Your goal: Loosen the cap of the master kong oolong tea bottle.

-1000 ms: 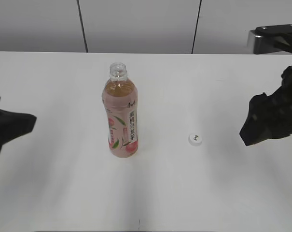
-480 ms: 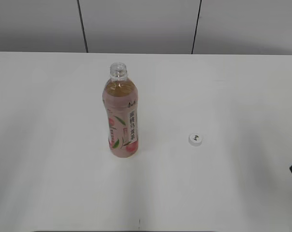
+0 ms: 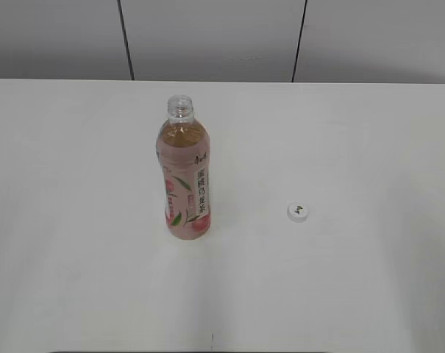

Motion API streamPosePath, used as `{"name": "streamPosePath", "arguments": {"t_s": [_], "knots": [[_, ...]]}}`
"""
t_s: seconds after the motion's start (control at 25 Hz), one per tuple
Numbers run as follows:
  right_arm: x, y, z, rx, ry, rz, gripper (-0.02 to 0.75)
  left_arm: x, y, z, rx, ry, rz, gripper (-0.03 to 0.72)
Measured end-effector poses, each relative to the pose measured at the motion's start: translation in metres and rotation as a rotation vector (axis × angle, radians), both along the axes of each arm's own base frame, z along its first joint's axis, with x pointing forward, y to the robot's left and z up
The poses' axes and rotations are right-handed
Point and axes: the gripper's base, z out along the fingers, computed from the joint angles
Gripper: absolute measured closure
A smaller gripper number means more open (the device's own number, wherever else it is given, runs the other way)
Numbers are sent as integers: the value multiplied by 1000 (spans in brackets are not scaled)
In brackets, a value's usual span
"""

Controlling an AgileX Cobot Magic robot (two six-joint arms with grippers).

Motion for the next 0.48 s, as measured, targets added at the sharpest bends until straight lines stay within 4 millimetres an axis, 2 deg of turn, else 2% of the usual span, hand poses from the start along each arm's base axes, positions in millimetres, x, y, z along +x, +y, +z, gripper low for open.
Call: {"name": "streamPosePath", "arguments": {"t_s": [0.28, 0.48], "knots": [[-36, -17, 4, 58, -188, 12, 145, -12, 11, -1, -49, -81, -6, 253], [-61, -28, -5, 94, -241, 1, 145, -12, 11, -1, -42, -86, -9, 254]]}}
